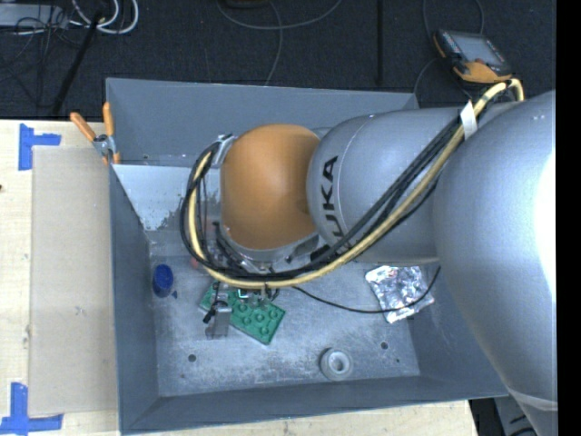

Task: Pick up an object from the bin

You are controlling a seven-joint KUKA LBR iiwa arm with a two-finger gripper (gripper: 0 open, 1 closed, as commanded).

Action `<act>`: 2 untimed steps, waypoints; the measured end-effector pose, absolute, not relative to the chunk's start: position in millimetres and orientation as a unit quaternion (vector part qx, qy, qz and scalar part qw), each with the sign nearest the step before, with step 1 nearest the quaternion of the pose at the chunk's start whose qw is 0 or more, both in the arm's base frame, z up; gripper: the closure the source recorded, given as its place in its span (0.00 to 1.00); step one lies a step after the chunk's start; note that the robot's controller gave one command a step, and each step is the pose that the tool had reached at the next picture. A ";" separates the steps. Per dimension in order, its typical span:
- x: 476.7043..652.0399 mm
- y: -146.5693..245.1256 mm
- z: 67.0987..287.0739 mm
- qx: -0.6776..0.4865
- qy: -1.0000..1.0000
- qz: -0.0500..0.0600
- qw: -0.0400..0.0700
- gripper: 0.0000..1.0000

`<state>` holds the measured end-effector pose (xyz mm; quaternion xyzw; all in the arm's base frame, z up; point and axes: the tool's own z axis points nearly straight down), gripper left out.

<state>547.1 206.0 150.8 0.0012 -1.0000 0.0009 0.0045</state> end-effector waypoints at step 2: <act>525.9 116.6 100.0 -0.077 -0.997 0.000 0.001 0.00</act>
Offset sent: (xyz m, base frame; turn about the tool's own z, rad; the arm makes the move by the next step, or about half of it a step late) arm 0.0000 -0.0715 -0.0808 -0.0021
